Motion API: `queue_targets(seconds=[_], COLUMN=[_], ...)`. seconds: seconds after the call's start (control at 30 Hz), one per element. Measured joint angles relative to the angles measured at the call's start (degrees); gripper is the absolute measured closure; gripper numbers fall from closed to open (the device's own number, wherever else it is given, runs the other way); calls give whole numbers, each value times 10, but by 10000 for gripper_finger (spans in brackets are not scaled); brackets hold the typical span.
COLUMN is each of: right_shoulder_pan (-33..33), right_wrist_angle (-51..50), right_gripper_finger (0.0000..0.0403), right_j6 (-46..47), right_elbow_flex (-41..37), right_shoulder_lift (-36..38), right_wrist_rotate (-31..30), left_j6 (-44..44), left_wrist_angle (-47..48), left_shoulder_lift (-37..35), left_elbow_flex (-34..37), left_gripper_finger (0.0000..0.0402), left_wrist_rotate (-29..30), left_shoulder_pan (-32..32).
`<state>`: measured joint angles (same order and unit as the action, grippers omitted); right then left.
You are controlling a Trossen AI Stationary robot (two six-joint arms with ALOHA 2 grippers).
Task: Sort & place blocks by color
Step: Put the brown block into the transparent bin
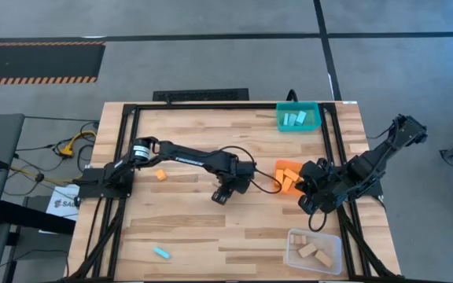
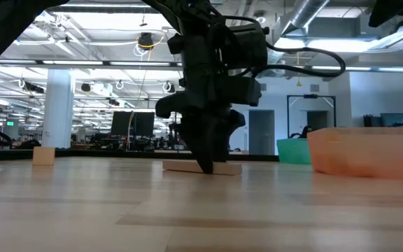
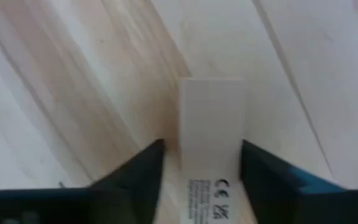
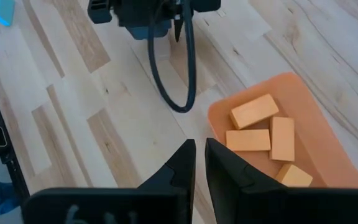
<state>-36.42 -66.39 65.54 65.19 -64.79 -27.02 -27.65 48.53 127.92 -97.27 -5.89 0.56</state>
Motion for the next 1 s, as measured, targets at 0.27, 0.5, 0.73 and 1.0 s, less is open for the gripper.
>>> queue_targets(seconds=[0.27,0.5,0.73,1.0], right_shoulder_pan=[-20,-72,-116,-161], right_wrist_angle=[2,6,51,112], right_gripper_finger=[342,342,342,342], right_j6=[33,101,130,3], right_elbow_flex=[0,0,0,0], right_shoulder_lift=[0,14,27,27], right_wrist_rotate=[39,43,-7,-11], left_j6=[38,96,216,529], left_wrist_angle=[-6,30,-144,-591], left_shoulder_lift=[-2,-66,-215,-254], left_elbow_flex=[2,4,132,315], left_gripper_finger=[309,309,309,309], left_wrist_rotate=[-47,-148,-247,-10], left_shoulder_pan=[-12,-34,0,105])
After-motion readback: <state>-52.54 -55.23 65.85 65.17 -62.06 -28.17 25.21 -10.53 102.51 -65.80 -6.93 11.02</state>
